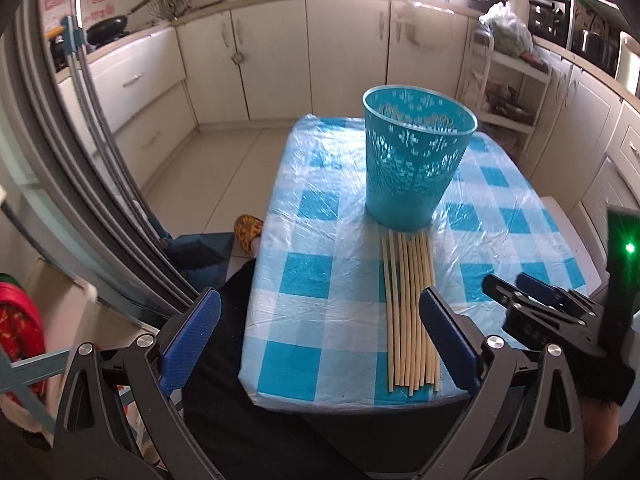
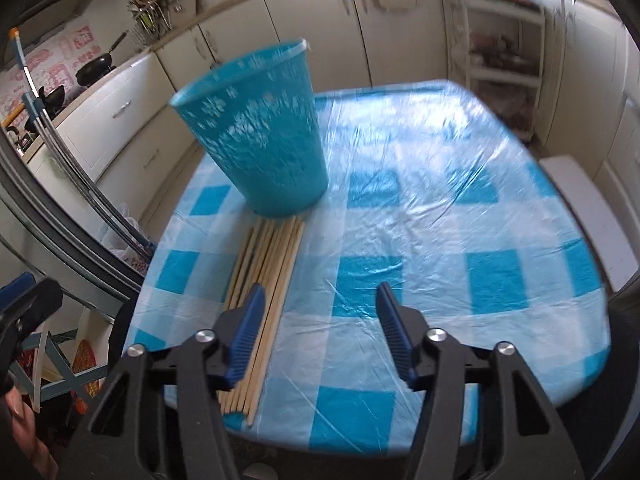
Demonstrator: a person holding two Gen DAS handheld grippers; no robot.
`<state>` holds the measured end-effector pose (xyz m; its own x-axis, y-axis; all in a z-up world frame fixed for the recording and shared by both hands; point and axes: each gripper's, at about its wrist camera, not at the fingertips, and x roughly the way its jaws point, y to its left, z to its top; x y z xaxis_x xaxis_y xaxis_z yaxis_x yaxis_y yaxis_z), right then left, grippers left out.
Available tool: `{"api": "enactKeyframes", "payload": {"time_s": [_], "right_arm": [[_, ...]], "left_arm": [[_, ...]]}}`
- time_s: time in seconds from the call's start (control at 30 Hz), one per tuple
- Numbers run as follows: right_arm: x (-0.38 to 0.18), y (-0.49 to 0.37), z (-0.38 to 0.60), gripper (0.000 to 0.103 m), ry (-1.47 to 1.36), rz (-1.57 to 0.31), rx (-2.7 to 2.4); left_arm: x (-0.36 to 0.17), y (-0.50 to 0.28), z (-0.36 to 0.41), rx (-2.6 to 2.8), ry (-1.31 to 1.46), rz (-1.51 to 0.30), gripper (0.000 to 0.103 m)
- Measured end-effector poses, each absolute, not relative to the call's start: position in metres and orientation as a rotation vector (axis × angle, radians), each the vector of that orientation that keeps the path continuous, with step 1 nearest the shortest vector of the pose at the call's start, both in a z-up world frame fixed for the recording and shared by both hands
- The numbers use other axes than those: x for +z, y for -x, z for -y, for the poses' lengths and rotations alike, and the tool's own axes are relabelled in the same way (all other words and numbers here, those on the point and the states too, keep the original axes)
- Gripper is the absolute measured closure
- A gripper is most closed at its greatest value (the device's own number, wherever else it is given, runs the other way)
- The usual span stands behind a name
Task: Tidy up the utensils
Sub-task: 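Reach the left tool to the wooden chopsticks and close on one chopstick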
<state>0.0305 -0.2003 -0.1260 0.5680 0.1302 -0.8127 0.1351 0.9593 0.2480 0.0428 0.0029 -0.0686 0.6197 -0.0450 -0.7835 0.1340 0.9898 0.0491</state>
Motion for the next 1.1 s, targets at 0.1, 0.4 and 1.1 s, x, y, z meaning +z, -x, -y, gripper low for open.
{"api": "enactKeyframes", "payload": {"time_s": [0.1,0.4,1.1], "right_arm": [[-0.142,-0.050,0.187,0.059,-0.317,-0.994,0.025],[-0.161,-0.083,0.182,0.071,-0.254,-1.013,0.007],[-0.169,-0.100,0.173,0.088,-0.017,-0.997,0.084]], "left_arm": [[-0.085,-0.058,-0.002,-0.099,-0.104,-0.927,0.007],[-0.121,-0.088,0.002,-0.110,-0.091,-1.017,0.008],[-0.167,-0.142,0.025,-0.131,-0.103,-1.092,0.008]]}}
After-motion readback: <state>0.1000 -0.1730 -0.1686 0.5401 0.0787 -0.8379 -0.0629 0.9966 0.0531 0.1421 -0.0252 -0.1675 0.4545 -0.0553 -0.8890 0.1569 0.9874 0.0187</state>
